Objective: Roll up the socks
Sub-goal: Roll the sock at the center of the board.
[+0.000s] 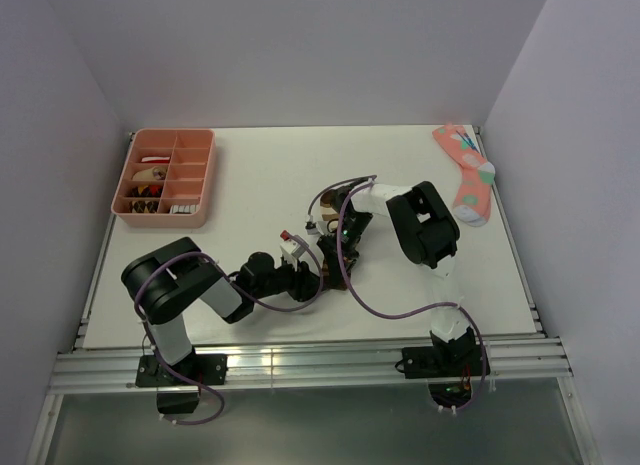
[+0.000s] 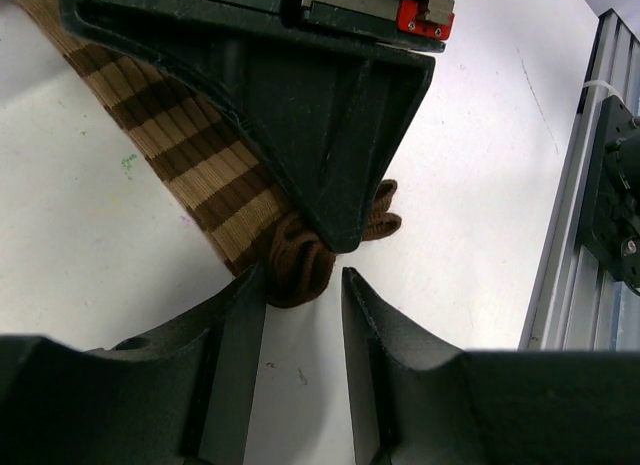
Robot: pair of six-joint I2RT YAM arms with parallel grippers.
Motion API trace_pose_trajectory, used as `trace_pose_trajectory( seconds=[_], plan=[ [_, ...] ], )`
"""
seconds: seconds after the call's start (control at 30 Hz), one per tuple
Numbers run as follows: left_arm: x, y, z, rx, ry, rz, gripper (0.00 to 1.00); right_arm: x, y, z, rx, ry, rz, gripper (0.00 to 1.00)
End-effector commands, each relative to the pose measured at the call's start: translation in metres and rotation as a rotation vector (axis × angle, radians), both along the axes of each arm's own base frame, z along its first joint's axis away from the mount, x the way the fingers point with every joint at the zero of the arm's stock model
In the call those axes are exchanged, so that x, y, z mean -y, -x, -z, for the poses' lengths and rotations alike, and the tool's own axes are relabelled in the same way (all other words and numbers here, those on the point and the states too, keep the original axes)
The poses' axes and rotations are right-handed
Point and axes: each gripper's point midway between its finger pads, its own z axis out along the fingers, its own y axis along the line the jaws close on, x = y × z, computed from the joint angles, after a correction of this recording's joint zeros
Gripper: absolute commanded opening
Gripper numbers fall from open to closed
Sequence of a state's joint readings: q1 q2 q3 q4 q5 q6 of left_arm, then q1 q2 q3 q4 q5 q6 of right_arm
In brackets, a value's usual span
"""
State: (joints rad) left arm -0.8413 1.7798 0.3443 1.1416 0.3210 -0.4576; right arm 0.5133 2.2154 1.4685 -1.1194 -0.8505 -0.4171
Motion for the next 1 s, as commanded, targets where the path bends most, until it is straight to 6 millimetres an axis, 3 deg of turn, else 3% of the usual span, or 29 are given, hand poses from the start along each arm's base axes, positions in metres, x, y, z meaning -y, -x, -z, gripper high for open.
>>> trace_pose_trajectory(
  seconds=[0.0,0.43,0.7,0.97],
  plan=[
    [0.008,-0.001,-0.013,0.033,0.049,0.014,0.41,0.0,-0.008,0.001,0.016,-0.001,-0.003,0.13],
    [0.009,-0.023,-0.015,0.084,0.009,-0.069,0.38,0.002,-0.004,-0.002,0.005,-0.012,-0.018,0.13],
    [0.015,-0.024,-0.017,0.104,-0.004,-0.059,0.37,0.003,-0.003,-0.001,0.0,-0.012,-0.025,0.13],
    [0.019,-0.019,-0.009,0.098,-0.022,-0.038,0.26,0.002,-0.002,-0.002,-0.001,-0.015,-0.025,0.13]
  ],
)
